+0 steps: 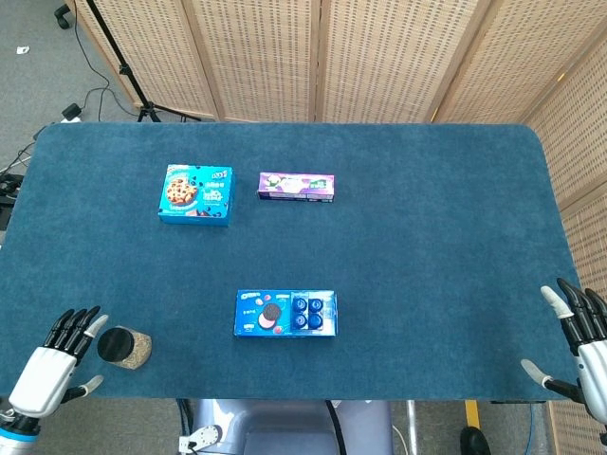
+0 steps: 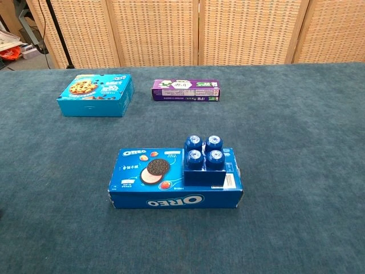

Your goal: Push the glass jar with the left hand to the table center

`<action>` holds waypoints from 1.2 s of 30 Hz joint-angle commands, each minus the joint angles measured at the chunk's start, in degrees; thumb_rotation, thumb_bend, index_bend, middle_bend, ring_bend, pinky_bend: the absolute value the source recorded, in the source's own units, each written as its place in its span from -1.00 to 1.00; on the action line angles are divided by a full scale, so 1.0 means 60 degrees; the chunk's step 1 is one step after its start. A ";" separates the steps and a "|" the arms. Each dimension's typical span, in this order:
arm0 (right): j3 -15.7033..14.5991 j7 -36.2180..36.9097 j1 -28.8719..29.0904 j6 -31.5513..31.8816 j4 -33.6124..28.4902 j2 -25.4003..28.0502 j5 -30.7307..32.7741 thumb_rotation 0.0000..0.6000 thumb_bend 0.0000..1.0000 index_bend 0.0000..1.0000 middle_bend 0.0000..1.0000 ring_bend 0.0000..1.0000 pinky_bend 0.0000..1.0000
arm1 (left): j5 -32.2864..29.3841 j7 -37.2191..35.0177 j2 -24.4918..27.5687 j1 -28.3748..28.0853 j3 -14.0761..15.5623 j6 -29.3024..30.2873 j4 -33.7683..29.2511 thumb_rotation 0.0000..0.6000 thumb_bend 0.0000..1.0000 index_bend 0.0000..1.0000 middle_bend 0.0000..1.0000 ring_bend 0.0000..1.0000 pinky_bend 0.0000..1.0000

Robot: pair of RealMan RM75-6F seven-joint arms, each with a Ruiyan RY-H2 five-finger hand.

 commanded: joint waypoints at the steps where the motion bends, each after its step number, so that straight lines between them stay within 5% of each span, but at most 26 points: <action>1: 0.0004 0.0080 -0.0006 0.0028 0.0013 0.0028 0.0010 1.00 -1.00 -1.00 -1.00 -1.00 -1.00 | -0.0029 -0.0078 -0.0250 -0.0115 -0.0046 0.0003 0.0160 1.00 -1.00 -1.00 -1.00 -1.00 -1.00; 22: 0.0068 0.0339 0.0019 -0.0022 0.0005 0.0124 0.0214 1.00 -1.00 -1.00 -1.00 -1.00 -1.00 | -0.1021 0.0904 -0.0658 -0.1420 -0.0860 -0.1554 -0.1049 1.00 -1.00 -1.00 -1.00 -1.00 -1.00; 36: 0.0111 0.0605 0.0003 0.0013 -0.0005 0.0234 0.0325 1.00 -1.00 -1.00 -1.00 -1.00 -1.00 | -0.2213 0.1190 -0.1120 -0.2572 -0.1917 -0.2836 -0.0921 1.00 -1.00 -1.00 -1.00 -1.00 -1.00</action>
